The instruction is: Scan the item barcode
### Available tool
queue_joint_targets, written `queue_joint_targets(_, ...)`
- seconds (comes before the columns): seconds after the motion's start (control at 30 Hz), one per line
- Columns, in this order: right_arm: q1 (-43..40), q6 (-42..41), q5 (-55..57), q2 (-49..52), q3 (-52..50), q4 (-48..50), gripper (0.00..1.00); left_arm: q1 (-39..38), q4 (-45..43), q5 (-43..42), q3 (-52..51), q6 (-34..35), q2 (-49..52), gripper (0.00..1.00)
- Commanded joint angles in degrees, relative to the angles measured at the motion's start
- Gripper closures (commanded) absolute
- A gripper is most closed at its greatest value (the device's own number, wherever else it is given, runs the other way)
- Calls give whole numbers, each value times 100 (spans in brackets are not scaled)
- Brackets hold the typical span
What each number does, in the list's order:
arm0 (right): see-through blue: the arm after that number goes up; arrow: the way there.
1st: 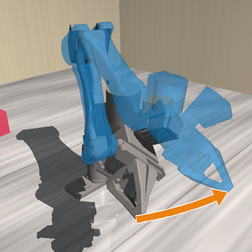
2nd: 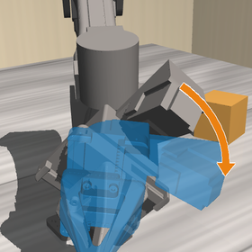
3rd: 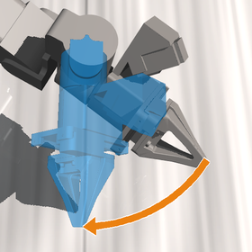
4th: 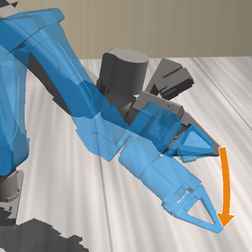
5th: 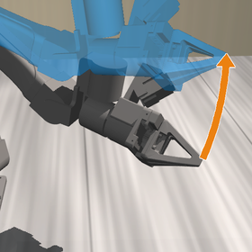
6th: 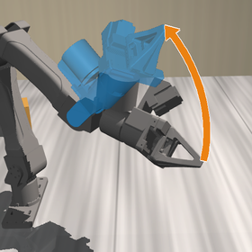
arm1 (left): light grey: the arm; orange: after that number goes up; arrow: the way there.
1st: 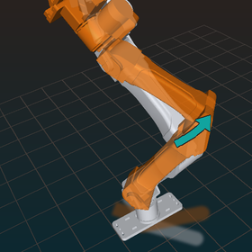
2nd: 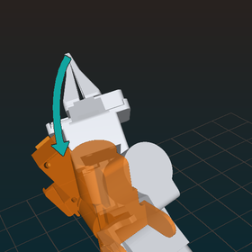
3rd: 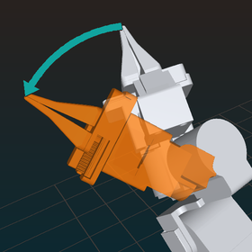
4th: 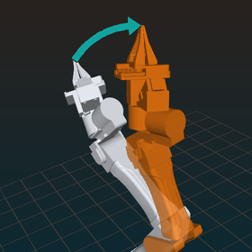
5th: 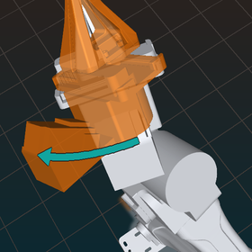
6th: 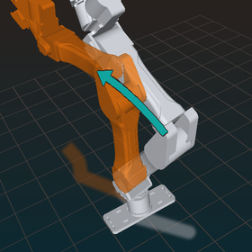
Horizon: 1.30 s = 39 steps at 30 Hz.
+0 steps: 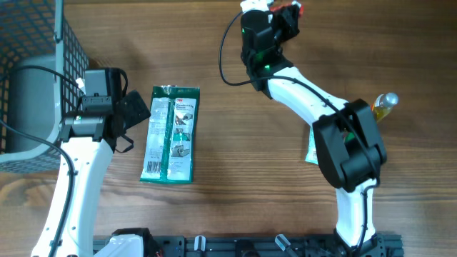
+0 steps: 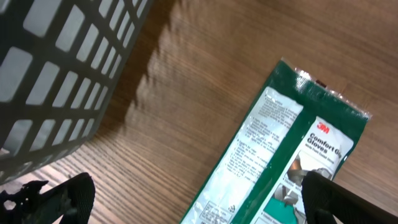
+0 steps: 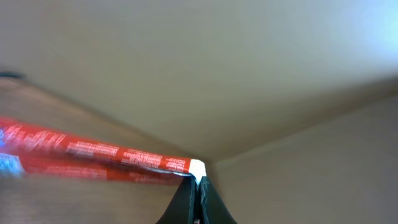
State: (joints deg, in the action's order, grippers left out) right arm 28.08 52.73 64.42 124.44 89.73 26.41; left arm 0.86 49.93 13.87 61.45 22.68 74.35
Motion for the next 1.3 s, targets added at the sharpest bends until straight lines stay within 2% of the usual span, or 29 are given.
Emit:
queue_joint_targets(0.0, -22, 1574, 339, 306, 101, 590, 96, 22, -13, 74, 52, 52, 2, 0)
queue_joint_targets(0.3, -175, 1322, 214, 695, 101, 920, 96, 22, -13, 74, 52, 52, 2, 0)
queue_joint_targets(0.7, 151, 977, -284, 748, 101, 863, 96, 22, -13, 76, 52, 52, 2, 0)
queue_joint_targets(0.77, 144, 1106, -278, 748, 103, 911, 96, 22, -13, 74, 52, 52, 2, 0)
queue_joint_targets(0.9, -50, 1891, -234, 748, 103, 1360, 96, 22, -13, 74, 52, 52, 2, 0)
queue_joint_targets(1.27, -354, 1513, -584, 748, 103, 1338, 96, 22, -13, 74, 52, 52, 2, 0)
